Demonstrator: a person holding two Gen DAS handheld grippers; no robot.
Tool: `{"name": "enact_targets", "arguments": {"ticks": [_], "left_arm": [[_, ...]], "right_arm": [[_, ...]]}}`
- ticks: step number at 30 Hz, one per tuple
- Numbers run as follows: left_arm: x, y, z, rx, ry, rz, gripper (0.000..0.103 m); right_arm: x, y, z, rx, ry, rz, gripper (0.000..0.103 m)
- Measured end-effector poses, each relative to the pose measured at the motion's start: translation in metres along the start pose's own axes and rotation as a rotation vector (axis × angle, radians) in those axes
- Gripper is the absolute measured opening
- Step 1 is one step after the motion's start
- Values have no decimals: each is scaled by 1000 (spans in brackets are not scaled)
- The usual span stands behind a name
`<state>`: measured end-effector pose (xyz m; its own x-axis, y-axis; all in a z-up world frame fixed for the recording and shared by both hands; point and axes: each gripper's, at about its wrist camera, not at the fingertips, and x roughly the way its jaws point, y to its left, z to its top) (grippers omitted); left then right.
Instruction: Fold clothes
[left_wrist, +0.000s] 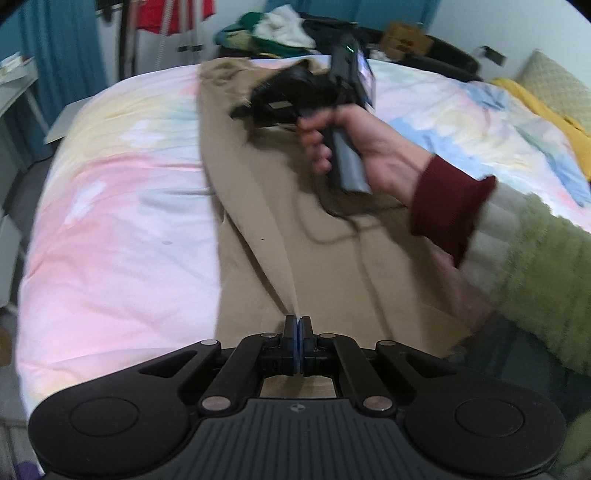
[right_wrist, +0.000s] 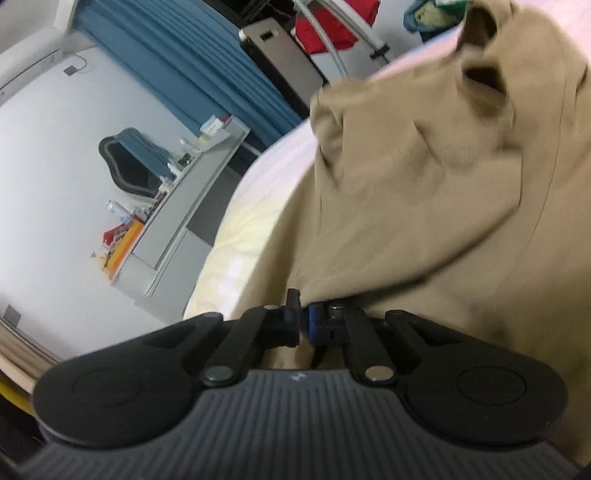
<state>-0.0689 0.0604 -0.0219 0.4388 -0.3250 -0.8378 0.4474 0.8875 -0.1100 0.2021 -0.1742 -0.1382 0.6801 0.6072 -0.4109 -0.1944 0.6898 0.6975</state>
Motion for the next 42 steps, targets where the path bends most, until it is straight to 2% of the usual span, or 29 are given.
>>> {"name": "enact_targets", "arguments": {"ticks": [5, 8, 12, 14, 16, 17, 18, 19, 21, 22, 24, 27, 32, 34, 36, 40, 42], "left_arm": [[19, -22, -2, 24, 32, -57, 0], [41, -26, -5, 18, 79, -55, 0], [60, -23, -8, 0, 117, -50, 4], [61, -16, -7, -17, 115, -53, 16], [54, -12, -5, -32, 94, -53, 34], [51, -10, -5, -40, 83, -53, 37], [46, -7, -4, -49, 65, -56, 42], [42, -5, -3, -58, 49, -58, 49], [32, 2, 0, -89, 12, -66, 57], [29, 5, 3, -112, 2, -69, 58], [23, 13, 9, -157, -22, -75, 60], [18, 26, 19, -202, -64, -56, 69], [25, 40, 27, -261, -98, -29, 72], [29, 45, 25, -284, -136, -20, 77], [35, 53, 21, -298, -144, -7, 77], [50, 66, 9, -316, -102, -68, 78], [57, 67, 8, -315, -84, -67, 78]], "right_arm": [[-22, 5, 27, -37, -71, -48, 7], [-21, -5, 25, -61, -58, -99, 8], [-16, -15, 11, -92, -10, -124, 10], [-22, -11, 9, -119, 1, -121, 11], [-34, -2, 8, -144, 17, -127, 13], [-42, 3, 8, -157, 25, -135, 21], [-49, 8, 7, -168, 30, -138, 34], [-58, 13, 5, -175, 27, -138, 41], [-80, 22, 0, -177, 16, -139, 62], [-92, 26, -3, -177, 10, -140, 65], [-116, 34, -11, -192, 7, -149, 65], [-152, 46, -27, -221, -5, -169, 65], [-217, 46, -65, -198, -41, -209, 65], [-241, 37, -81, -143, -47, -241, 65], [-261, 24, -97, -74, -51, -292, 65], [-280, -7, -118, 78, -18, -367, 65], [-282, -15, -123, 130, -3, -376, 65]]}}
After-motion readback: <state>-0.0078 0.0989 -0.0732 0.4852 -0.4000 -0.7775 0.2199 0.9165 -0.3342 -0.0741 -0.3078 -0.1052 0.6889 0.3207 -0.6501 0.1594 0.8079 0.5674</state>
